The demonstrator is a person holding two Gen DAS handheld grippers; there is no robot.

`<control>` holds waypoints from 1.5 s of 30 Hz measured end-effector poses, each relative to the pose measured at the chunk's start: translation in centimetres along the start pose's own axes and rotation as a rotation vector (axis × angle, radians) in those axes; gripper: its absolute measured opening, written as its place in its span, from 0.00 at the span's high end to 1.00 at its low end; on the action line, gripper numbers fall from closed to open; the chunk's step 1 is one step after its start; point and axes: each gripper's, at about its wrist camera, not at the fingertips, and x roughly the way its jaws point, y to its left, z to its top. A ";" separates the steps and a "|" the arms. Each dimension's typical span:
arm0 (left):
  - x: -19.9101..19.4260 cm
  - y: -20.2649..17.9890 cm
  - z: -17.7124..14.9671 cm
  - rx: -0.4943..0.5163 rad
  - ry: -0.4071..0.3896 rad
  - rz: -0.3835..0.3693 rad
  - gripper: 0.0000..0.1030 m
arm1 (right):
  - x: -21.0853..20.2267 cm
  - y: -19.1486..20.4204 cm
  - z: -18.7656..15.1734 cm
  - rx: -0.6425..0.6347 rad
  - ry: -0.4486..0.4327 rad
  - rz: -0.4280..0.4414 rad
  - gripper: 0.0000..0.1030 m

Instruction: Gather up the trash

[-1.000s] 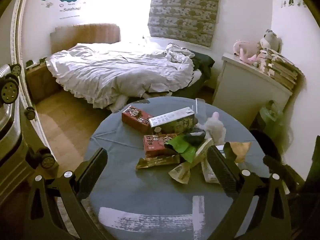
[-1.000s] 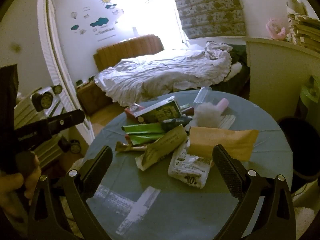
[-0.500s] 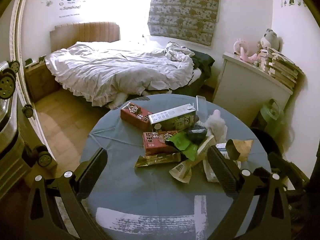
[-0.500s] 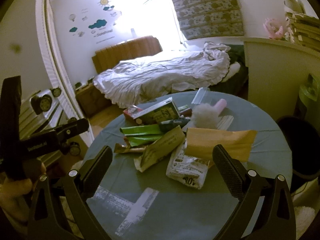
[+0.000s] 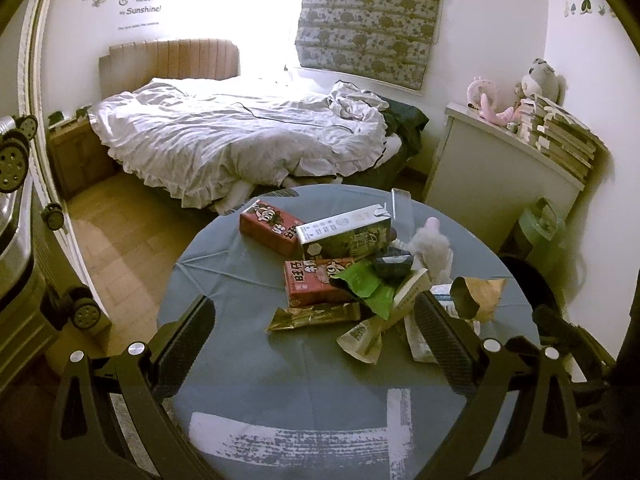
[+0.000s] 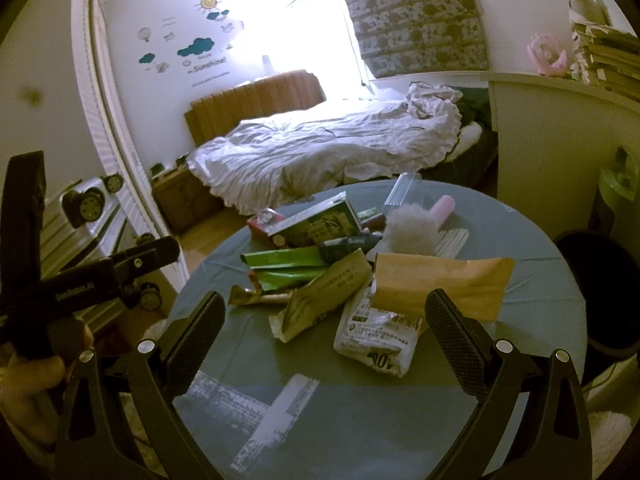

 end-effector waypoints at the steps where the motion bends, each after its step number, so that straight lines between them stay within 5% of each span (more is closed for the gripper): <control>1: 0.0 -0.1 0.0 0.000 0.001 0.000 0.05 | 0.0 0.0 0.0 0.000 0.001 0.000 0.04; 40: 0.0 0.0 -0.2 -0.002 0.007 0.001 0.05 | 0.1 -0.1 -0.1 0.004 0.006 0.001 0.04; 45: 1.0 1.3 -0.3 -0.021 0.033 -0.049 0.05 | 0.4 -0.1 0.2 -0.024 0.024 -0.003 0.04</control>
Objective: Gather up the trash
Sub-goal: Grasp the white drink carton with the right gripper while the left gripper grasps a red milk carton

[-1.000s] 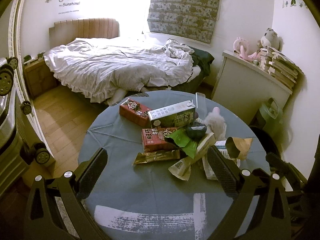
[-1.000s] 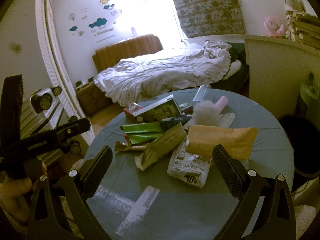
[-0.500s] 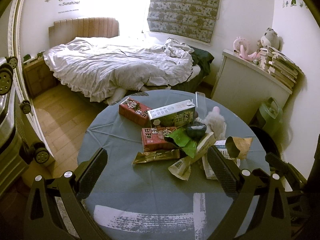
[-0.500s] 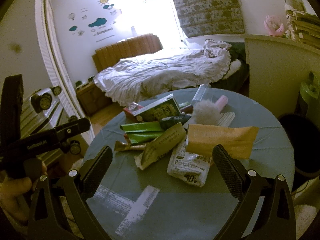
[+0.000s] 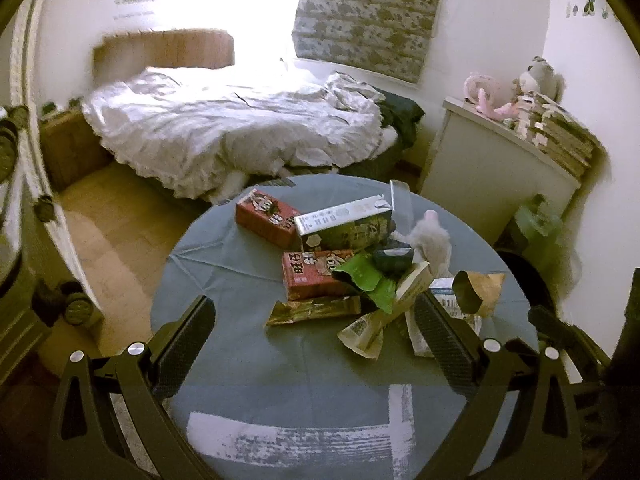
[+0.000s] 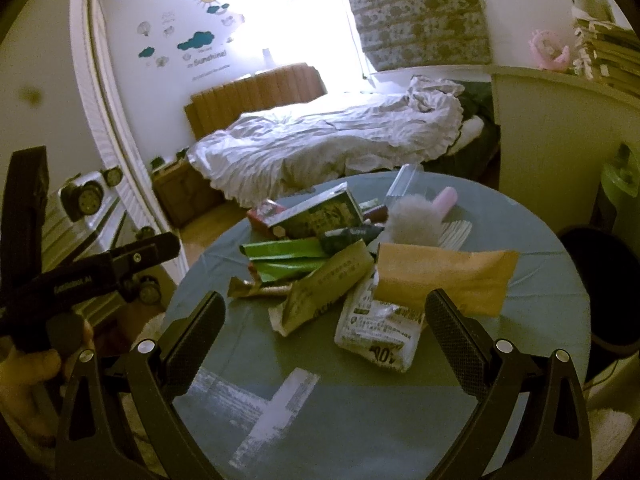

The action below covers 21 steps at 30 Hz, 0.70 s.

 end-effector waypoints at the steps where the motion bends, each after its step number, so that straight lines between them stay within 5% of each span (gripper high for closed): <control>1: 0.4 1.0 0.1 -0.018 0.003 0.000 0.05 | 0.0 0.0 0.3 -0.021 -0.003 -0.006 0.04; 6: 2.7 6.9 1.6 -0.143 0.010 -0.018 0.05 | 0.9 -0.1 4.5 -0.168 0.010 0.001 0.04; 10: 5.5 8.2 3.3 -0.137 0.058 -0.029 0.05 | 4.3 0.6 9.0 -0.347 0.079 0.081 0.04; 21: 13.2 8.8 9.1 -0.041 0.164 -0.111 0.05 | 19.8 3.9 13.8 -0.863 0.438 0.306 0.12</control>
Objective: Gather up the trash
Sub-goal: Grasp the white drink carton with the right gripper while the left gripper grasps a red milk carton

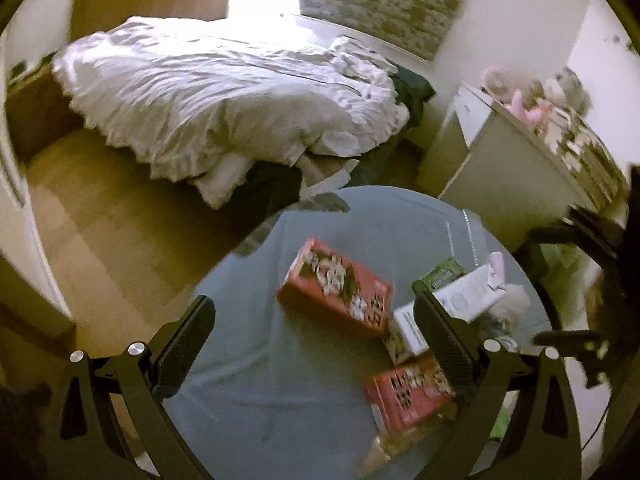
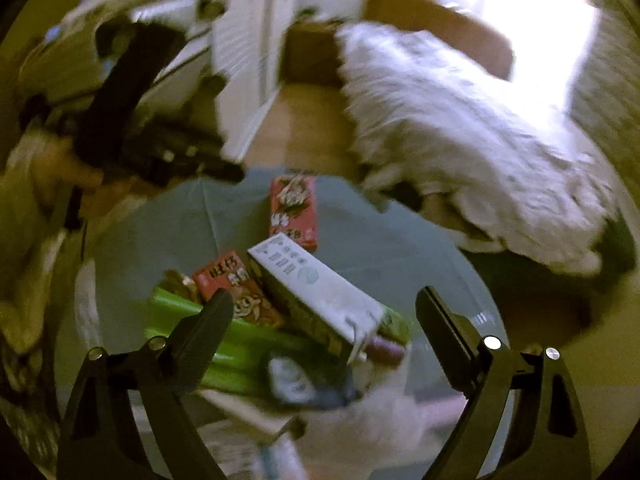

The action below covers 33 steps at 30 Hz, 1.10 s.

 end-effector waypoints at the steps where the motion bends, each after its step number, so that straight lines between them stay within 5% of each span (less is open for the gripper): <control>1: 0.2 0.0 0.4 0.033 0.004 -0.007 0.05 | 0.8 -0.1 0.4 -0.035 0.025 0.015 0.12; 4: 0.4 -0.6 1.6 0.202 0.017 -0.010 0.05 | 4.6 -0.7 1.3 -0.137 0.149 0.126 0.13; 8: 0.8 -2.5 1.9 0.527 0.025 0.027 0.05 | 8.1 -0.7 1.0 -0.184 0.279 0.218 0.49; 11: 2.1 -3.3 2.0 0.705 0.062 0.023 0.05 | 7.5 -0.8 0.5 -0.170 0.254 0.268 0.56; 19: 5.9 -3.7 2.8 0.920 0.098 -0.025 0.05 | -1.0 -3.6 -2.6 0.098 0.002 0.322 0.57; 23: 7.3 -4.3 2.6 1.009 0.153 -0.084 0.05 | -6.5 -5.3 -6.1 0.374 -0.172 0.393 0.57; 29: 7.8 -5.0 2.7 0.968 0.234 -0.167 0.04 | -9.0 -6.1 -12.2 0.717 -0.349 0.463 0.57; 33: 7.9 -5.8 -0.6 1.071 0.333 -0.099 0.05 | -9.3 -5.2 -15.2 0.827 -0.400 0.455 0.57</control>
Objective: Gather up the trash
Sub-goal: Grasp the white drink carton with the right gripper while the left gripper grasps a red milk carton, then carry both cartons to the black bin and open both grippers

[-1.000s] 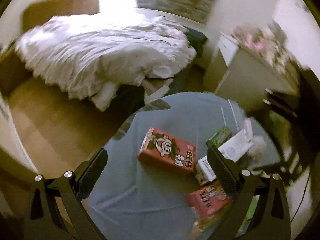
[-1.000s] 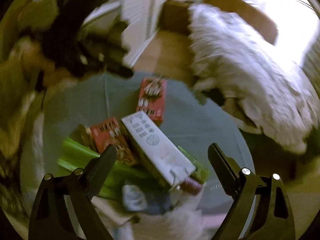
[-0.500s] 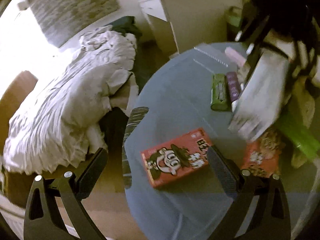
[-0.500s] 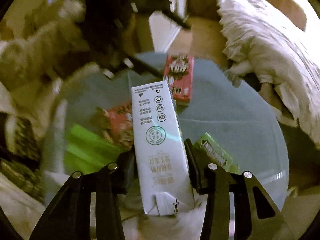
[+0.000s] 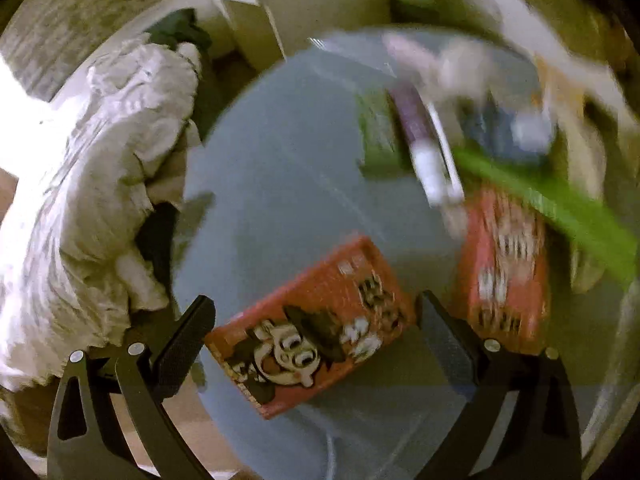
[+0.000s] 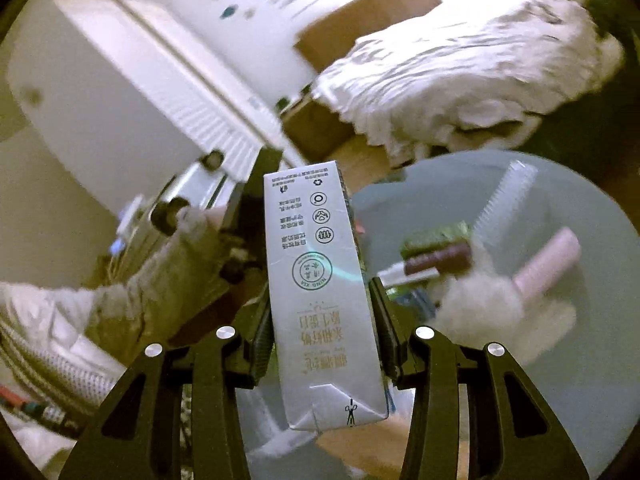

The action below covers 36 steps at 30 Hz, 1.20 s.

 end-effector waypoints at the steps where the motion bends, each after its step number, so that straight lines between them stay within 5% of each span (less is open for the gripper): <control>1: 0.3 -0.6 -0.3 0.020 0.029 0.007 0.05 | -0.3 -0.2 -0.6 0.019 -0.019 0.010 0.57; 6: 0.0 -1.1 -1.0 -0.054 0.003 0.013 0.06 | -1.5 -0.4 -3.3 0.076 -0.085 0.027 0.57; 8: 0.0 -0.8 -0.9 -0.118 -0.010 0.005 0.19 | -1.7 -0.4 -3.9 0.090 -0.104 0.027 0.57; 13: -0.4 -0.5 -0.6 -0.285 -0.046 0.053 0.35 | -2.6 -0.4 -5.7 0.122 -0.158 0.008 0.57; 19: -2.4 0.5 -1.6 -0.515 -0.090 0.094 0.37 | -4.7 -1.2 -9.2 0.175 -0.224 -0.013 0.57; 23: -6.4 1.1 -1.2 -0.704 -0.186 0.097 0.37 | -8.0 -2.4 -11.4 0.221 -0.336 -0.029 0.57; 29: -10.6 -4.9 9.1 -0.716 -0.344 -0.026 0.37 | -15.9 -6.7 -15.1 0.371 -0.606 -0.170 0.57; 32: -8.2 -9.6 17.2 -0.747 -0.362 -0.227 0.37 | -19.9 -9.5 -17.2 0.452 -0.706 -0.332 0.57; 36: -3.1 -14.5 25.0 -0.784 -0.318 -0.385 0.37 | -23.6 -14.8 -19.9 0.562 -0.728 -0.571 0.57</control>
